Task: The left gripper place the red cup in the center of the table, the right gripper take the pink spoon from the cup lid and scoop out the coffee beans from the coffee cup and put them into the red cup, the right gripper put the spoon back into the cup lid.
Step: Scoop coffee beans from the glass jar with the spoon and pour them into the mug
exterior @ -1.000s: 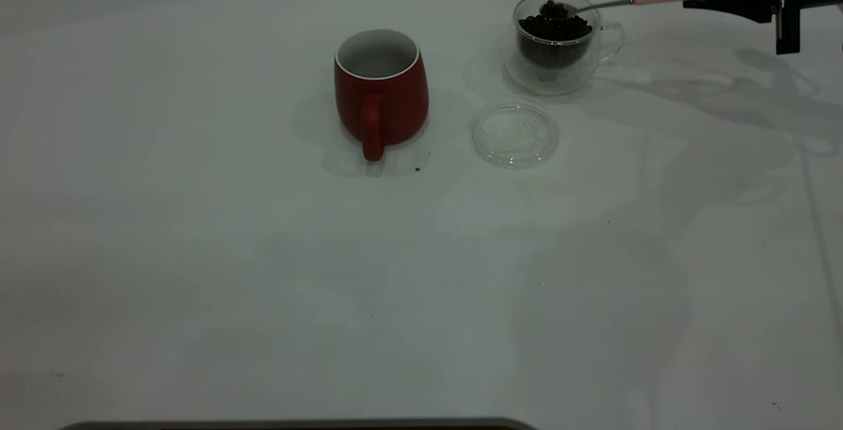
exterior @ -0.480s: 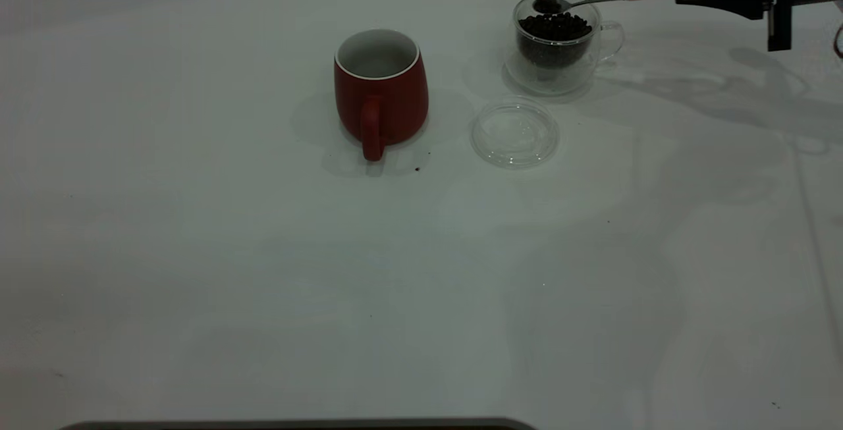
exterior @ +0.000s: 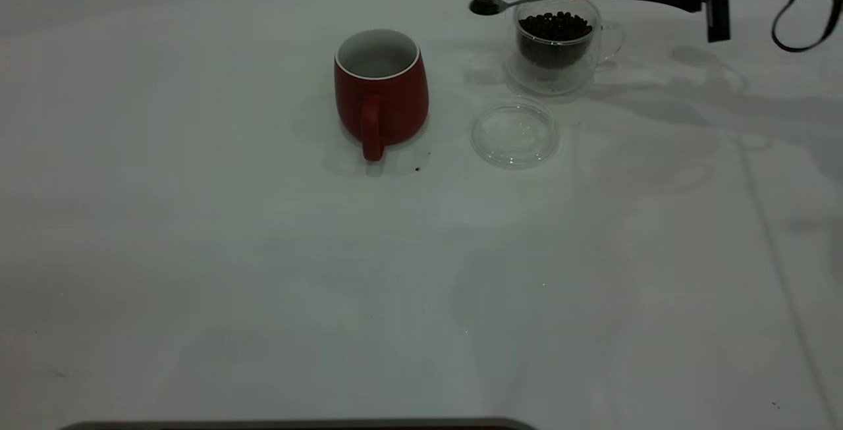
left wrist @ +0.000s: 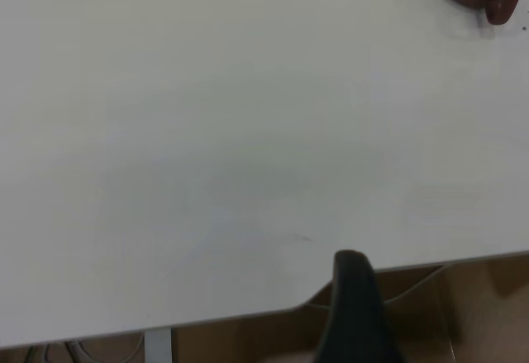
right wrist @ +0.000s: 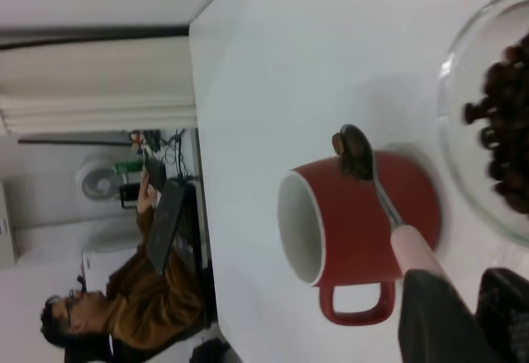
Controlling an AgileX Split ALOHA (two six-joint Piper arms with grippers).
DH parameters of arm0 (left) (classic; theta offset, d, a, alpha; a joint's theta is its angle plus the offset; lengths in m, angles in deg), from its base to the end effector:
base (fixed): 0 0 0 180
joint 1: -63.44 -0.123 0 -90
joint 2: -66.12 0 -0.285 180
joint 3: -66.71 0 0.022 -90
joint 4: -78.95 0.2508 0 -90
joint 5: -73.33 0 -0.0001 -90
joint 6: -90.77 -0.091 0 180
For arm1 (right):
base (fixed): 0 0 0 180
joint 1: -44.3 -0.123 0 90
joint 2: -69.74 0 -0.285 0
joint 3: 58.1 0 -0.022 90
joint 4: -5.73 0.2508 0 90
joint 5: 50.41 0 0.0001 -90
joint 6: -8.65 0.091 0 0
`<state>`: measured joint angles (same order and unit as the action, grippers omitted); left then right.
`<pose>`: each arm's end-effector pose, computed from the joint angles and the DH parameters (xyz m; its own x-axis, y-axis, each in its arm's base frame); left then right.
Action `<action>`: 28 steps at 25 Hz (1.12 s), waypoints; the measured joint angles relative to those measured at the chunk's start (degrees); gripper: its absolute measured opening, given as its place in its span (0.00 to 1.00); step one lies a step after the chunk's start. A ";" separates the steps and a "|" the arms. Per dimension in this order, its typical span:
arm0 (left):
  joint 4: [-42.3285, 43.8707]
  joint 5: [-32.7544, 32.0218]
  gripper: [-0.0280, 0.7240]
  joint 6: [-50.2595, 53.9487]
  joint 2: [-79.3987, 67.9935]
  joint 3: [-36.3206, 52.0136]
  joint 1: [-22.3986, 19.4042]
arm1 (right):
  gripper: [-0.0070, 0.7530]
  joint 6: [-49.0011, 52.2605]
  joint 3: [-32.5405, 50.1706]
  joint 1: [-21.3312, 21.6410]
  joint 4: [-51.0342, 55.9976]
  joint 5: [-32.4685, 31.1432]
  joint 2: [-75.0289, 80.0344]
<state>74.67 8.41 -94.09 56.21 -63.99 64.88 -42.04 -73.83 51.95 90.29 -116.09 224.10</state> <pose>-0.0016 -0.0061 0.2684 -0.5549 0.0669 -0.8292 0.1107 0.9938 0.0062 0.4649 0.0209 0.0394 -0.9446 0.3149 -0.0922 0.0350 0.3760 0.9260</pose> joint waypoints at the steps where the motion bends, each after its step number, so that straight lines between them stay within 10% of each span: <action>1: 0.00 0.00 0.82 0.00 0.00 0.00 0.00 | 0.16 0.00 0.00 -0.70 0.00 0.00 -0.07; 17: 0.00 0.00 0.82 0.00 0.00 0.00 0.00 | 0.15 -3.35 0.00 -9.92 0.07 -0.05 -0.13; 28: 0.00 0.00 0.82 0.00 0.00 0.00 0.00 | 0.15 -39.87 0.00 -10.10 -0.02 1.44 -0.13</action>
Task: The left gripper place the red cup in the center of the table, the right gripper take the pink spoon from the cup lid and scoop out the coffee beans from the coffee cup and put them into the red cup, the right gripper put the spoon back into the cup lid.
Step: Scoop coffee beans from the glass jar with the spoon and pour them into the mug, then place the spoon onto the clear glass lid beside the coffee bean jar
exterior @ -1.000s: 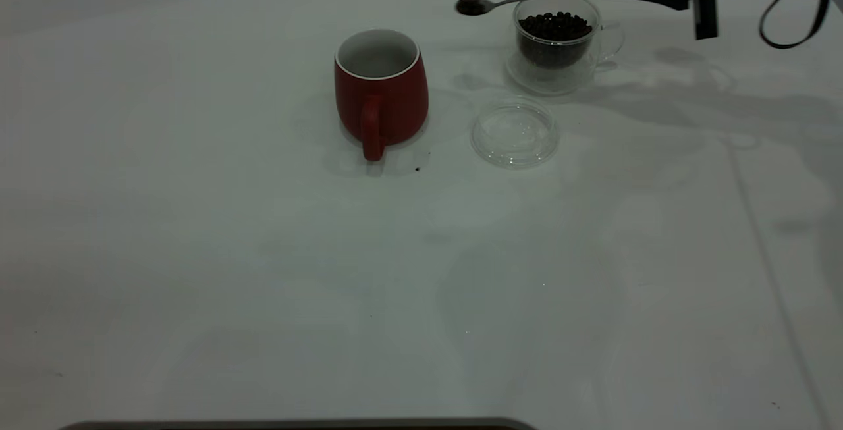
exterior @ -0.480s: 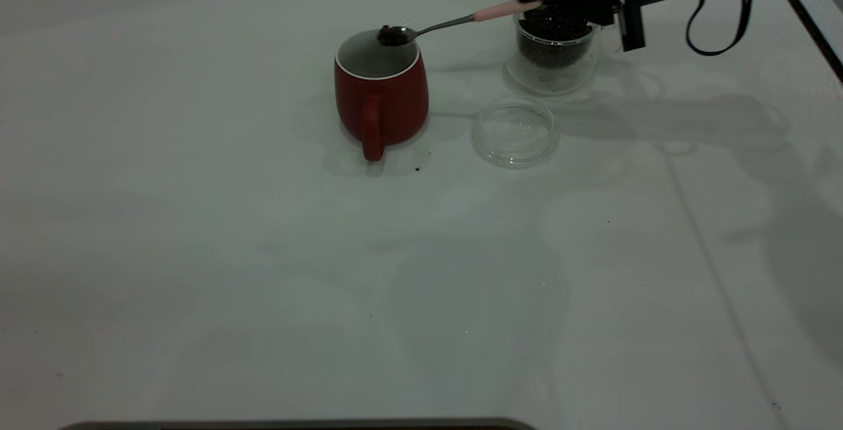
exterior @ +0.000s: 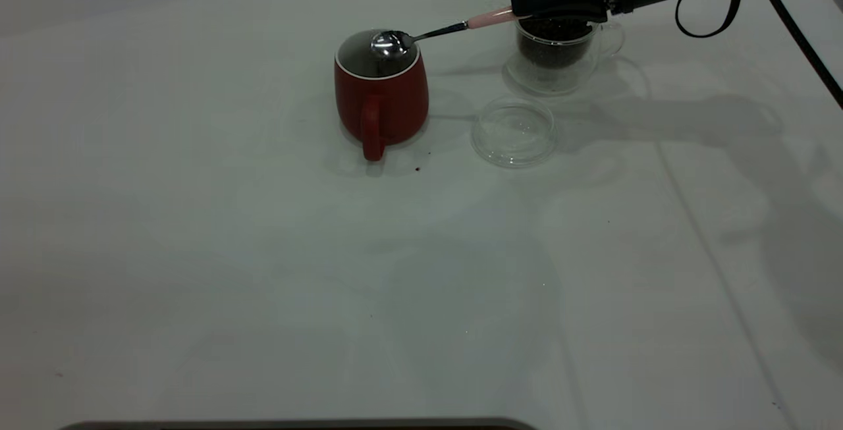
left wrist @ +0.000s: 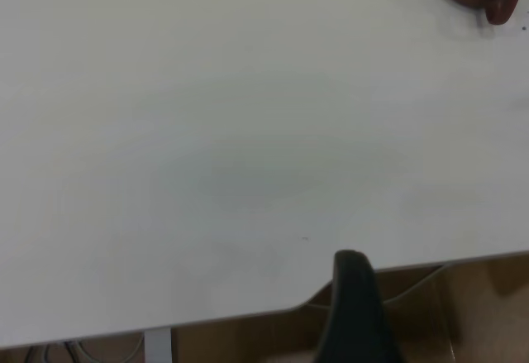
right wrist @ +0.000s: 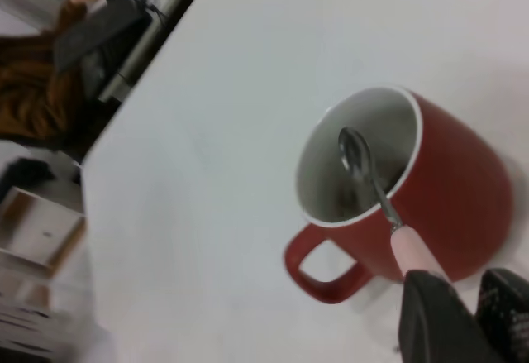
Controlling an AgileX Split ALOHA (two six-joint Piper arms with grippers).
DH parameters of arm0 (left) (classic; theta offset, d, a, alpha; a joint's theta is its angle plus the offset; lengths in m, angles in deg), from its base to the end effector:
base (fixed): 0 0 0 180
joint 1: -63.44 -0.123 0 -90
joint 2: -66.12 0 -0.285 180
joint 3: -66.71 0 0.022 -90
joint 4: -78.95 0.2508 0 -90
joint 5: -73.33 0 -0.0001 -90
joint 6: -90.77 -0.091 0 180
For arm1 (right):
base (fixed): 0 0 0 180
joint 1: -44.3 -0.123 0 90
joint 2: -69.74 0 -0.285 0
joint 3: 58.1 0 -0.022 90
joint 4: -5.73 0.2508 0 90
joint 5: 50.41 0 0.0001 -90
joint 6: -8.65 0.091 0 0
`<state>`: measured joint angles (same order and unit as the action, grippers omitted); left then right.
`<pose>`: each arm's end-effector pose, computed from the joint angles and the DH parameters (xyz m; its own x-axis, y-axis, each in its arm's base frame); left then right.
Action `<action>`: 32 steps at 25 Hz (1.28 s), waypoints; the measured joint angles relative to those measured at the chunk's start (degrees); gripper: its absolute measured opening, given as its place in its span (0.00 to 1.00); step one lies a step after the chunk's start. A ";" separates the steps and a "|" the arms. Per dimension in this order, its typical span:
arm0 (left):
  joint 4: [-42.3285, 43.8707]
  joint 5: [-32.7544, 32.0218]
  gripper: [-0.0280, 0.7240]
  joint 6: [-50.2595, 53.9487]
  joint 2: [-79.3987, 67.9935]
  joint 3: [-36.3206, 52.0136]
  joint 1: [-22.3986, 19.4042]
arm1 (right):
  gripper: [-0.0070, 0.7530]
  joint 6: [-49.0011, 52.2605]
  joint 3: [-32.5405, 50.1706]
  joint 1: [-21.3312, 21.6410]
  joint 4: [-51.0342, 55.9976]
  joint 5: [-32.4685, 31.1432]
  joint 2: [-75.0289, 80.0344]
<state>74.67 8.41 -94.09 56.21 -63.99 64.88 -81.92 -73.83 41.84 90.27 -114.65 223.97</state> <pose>-0.0016 -0.0061 0.2684 -0.5549 0.0669 -0.8292 0.1107 0.9938 0.0062 0.4557 0.1013 0.0389 -0.7343 -0.1311 -0.6660 -0.6531 0.4040 0.6405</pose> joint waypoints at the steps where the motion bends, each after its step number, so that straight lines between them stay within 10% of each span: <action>1: 0.00 0.00 0.82 0.00 0.00 0.00 0.00 | 0.15 -1.06 0.00 0.00 0.07 0.06 0.00; 15: -0.10 0.00 0.82 0.00 0.00 0.00 0.00 | 0.15 19.50 6.76 3.24 -14.58 -2.07 -13.91; 23: -0.11 0.00 0.82 0.00 0.00 0.00 0.00 | 0.15 21.26 28.13 7.32 -1.05 7.32 -19.73; 32: -0.16 0.00 0.82 0.00 0.00 0.00 0.00 | 0.15 22.23 30.48 10.92 6.47 10.43 -12.73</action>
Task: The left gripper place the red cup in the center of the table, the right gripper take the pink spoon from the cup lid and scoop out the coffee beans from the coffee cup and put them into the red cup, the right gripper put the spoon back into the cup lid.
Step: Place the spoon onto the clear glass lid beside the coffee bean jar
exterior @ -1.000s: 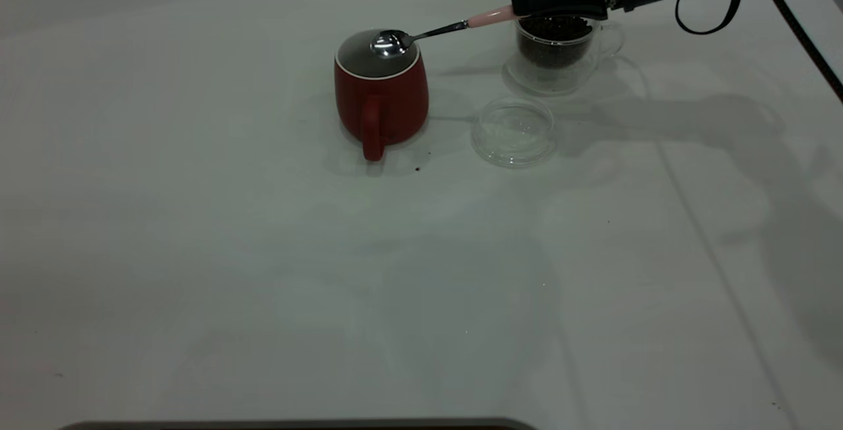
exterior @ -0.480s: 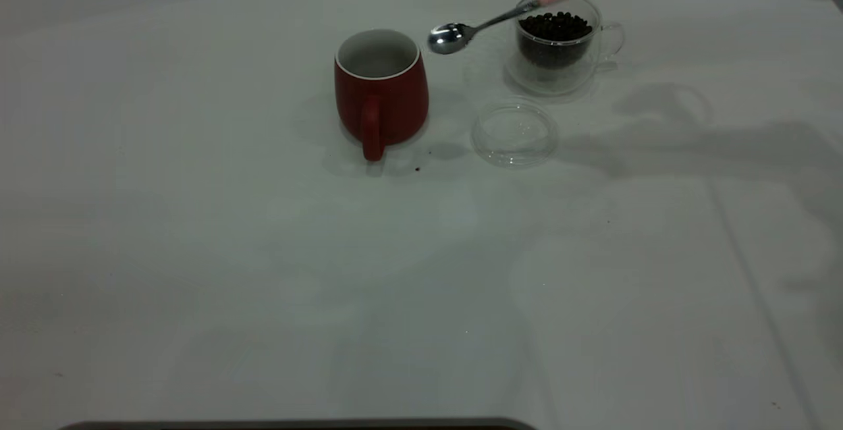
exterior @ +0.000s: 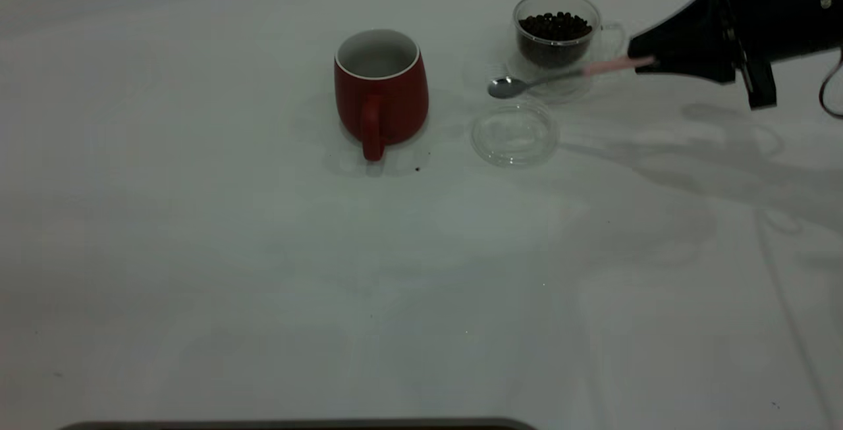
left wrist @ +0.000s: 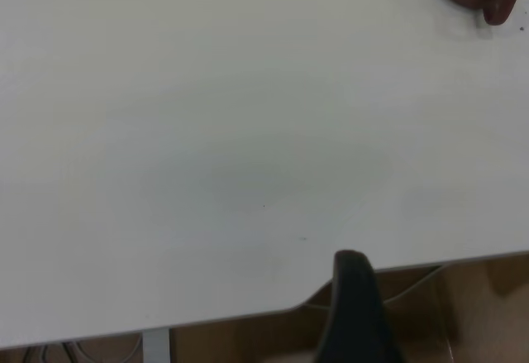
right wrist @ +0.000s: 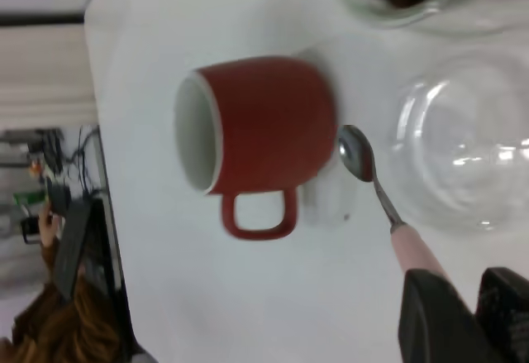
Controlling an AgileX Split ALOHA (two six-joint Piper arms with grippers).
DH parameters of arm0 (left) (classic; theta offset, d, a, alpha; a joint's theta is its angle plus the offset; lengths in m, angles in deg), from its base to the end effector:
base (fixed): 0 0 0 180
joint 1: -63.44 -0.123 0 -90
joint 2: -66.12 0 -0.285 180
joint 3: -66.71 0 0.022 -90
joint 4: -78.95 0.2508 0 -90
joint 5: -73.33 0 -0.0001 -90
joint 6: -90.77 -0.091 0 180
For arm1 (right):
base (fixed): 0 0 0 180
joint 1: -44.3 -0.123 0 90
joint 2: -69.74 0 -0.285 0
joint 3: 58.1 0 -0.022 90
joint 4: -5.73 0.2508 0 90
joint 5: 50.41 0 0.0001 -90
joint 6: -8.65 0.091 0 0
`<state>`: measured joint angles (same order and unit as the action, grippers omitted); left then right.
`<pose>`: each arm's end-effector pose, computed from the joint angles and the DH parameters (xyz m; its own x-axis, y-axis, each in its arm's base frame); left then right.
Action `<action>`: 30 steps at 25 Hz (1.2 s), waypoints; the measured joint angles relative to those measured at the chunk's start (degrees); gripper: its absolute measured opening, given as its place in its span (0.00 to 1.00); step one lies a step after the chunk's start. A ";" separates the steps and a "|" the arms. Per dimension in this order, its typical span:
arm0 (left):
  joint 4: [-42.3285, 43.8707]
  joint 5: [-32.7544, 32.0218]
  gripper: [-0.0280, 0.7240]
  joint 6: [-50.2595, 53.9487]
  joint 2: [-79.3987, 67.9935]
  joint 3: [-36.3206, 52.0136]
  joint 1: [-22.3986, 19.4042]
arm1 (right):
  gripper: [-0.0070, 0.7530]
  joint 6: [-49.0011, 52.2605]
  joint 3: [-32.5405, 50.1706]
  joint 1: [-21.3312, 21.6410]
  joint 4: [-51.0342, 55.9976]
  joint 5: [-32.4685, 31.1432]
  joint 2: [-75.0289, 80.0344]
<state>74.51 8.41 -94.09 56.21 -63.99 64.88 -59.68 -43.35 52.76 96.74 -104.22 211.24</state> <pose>-0.0016 -0.0063 0.2684 -0.5549 0.0657 -0.8293 0.1121 0.9937 0.0038 0.3738 0.0187 0.0311 -0.9220 0.3741 -0.0999 0.1240 0.5297 0.8391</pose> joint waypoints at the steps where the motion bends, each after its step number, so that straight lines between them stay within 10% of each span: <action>1: 0.00 0.00 0.82 0.00 0.00 0.00 0.00 | 0.15 -0.36 0.00 0.61 0.51 -0.07 0.87; 30: 0.00 0.00 0.82 0.00 0.00 0.00 0.00 | 0.15 -9.34 -6.89 -0.11 6.03 -4.49 13.73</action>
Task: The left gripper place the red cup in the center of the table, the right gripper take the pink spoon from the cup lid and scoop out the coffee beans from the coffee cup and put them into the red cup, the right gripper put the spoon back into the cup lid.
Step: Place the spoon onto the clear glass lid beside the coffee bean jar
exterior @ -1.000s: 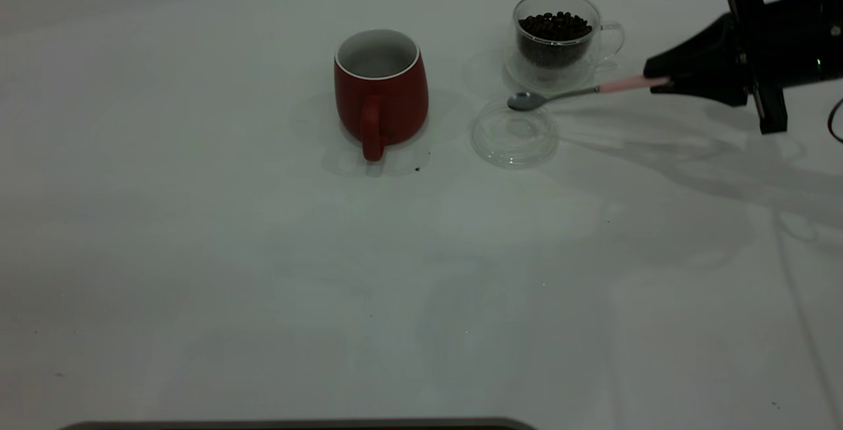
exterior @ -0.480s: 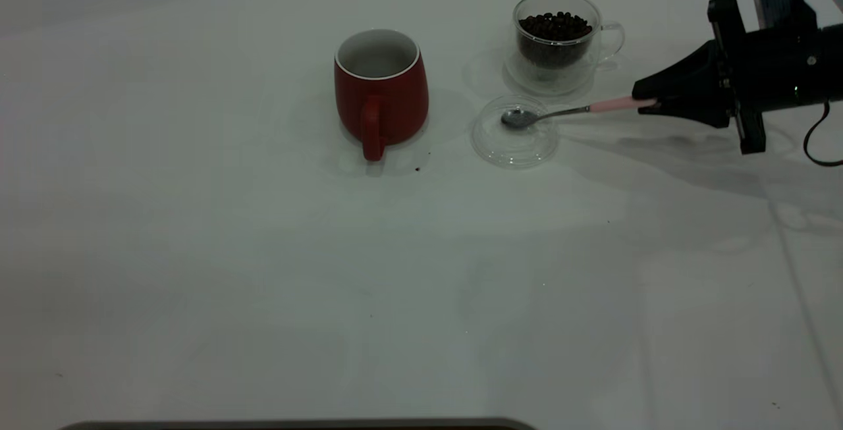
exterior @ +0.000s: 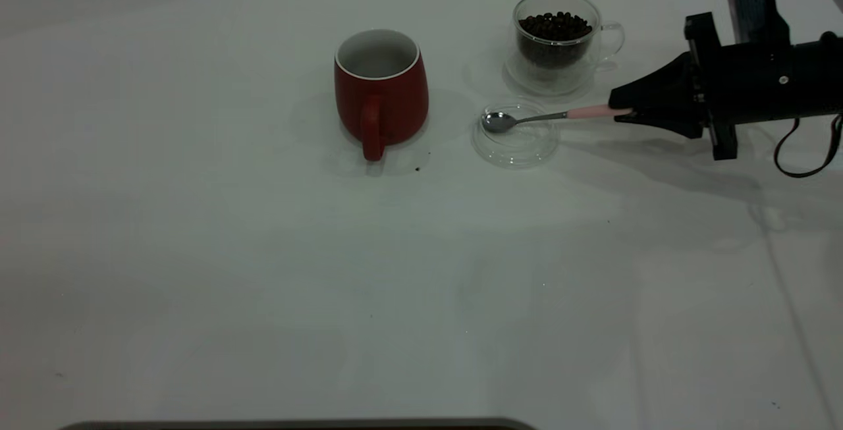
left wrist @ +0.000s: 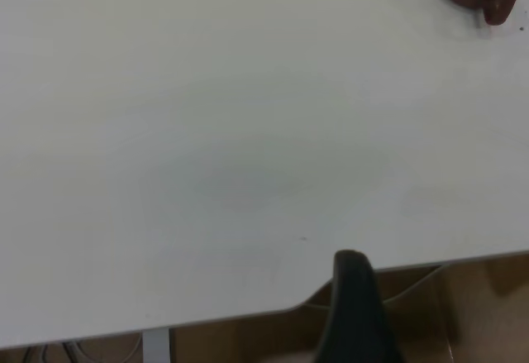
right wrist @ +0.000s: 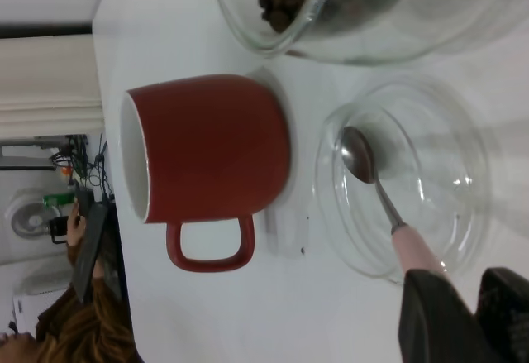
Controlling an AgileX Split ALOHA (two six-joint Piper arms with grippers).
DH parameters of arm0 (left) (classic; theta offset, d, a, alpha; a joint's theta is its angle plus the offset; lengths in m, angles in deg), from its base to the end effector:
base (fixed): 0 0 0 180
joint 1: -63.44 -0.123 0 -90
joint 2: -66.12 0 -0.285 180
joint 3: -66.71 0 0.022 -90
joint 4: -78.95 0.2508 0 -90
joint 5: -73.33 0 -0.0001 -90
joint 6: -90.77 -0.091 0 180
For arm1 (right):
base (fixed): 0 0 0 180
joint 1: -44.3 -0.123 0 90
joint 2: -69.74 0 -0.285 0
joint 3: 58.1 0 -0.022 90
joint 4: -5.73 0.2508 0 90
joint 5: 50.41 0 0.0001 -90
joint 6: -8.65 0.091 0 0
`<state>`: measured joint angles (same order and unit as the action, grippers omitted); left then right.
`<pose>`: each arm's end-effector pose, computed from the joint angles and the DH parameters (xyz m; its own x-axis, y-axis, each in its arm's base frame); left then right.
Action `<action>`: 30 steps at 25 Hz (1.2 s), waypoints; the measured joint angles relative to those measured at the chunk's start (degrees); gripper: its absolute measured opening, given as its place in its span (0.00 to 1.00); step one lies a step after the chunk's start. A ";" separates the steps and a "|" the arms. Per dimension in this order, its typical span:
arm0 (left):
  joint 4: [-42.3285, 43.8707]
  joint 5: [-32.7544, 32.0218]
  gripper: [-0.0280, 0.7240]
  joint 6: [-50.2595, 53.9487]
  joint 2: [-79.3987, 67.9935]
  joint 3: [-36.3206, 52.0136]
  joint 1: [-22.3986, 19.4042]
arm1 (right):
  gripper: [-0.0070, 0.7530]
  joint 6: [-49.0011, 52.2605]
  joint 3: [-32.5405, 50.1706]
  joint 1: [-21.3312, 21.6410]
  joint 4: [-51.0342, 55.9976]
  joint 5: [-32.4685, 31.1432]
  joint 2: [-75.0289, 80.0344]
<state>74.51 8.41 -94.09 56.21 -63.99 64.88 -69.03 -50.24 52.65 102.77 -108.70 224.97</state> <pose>-0.0016 -0.0063 0.2684 -0.5549 0.0657 -0.8293 0.1121 0.9937 0.0038 0.3829 0.0215 -0.0341 -0.9235 0.3691 -0.1044 0.0911 0.4753 0.8751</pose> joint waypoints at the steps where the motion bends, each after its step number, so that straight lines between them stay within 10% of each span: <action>1: 0.00 0.00 0.82 0.00 0.00 0.00 0.00 | 0.15 -0.18 0.00 -0.22 0.56 0.00 0.25; 16: 0.00 0.00 0.82 0.00 0.00 0.00 0.00 | 0.18 -4.13 0.00 -1.03 3.69 -0.19 0.90; 30: 0.00 0.00 0.82 0.00 0.00 0.00 0.00 | 0.67 -3.32 0.00 -1.03 2.06 -0.19 0.90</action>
<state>74.51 8.41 -94.09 56.21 -63.99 64.88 -72.35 -50.24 51.62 104.83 -108.90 225.87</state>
